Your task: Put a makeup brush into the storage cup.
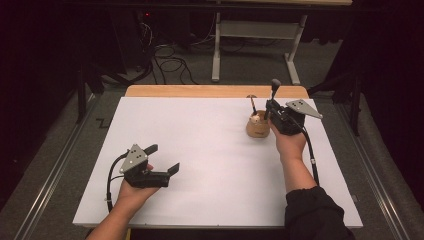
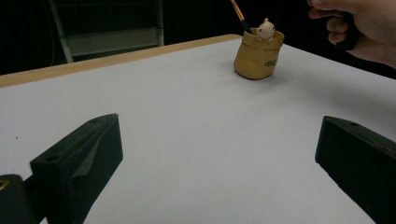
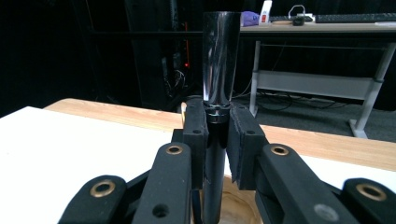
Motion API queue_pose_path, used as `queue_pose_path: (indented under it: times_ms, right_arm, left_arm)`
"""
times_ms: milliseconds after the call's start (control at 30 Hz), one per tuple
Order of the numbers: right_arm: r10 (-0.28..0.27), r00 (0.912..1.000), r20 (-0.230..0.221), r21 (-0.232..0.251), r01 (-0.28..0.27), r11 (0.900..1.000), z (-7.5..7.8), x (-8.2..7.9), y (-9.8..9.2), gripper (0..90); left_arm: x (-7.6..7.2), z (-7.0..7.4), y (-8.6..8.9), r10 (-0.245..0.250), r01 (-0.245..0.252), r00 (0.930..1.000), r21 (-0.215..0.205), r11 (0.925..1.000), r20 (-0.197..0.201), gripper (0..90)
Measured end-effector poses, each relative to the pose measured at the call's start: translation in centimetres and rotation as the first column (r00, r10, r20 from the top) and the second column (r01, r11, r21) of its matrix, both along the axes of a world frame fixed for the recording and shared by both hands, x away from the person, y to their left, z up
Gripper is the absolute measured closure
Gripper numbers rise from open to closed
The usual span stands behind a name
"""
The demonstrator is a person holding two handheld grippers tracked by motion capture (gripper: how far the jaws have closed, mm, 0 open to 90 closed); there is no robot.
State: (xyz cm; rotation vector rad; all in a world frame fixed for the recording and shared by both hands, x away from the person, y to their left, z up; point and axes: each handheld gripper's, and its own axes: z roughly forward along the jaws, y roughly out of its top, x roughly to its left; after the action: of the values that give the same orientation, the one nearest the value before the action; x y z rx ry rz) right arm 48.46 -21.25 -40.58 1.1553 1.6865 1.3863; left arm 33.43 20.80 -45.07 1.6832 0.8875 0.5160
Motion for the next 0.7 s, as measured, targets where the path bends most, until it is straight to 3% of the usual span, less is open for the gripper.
queue_pose_path:
  times_ms: [700]
  right_arm:
    - [0.004,0.9979,-0.064,-0.010,-0.005,1.000,-1.6,0.4,-0.2,80.2]
  left_arm:
    - [0.0,0.0,0.0,-0.003,0.003,1.0000,-0.001,1.0000,0.002,1.5]
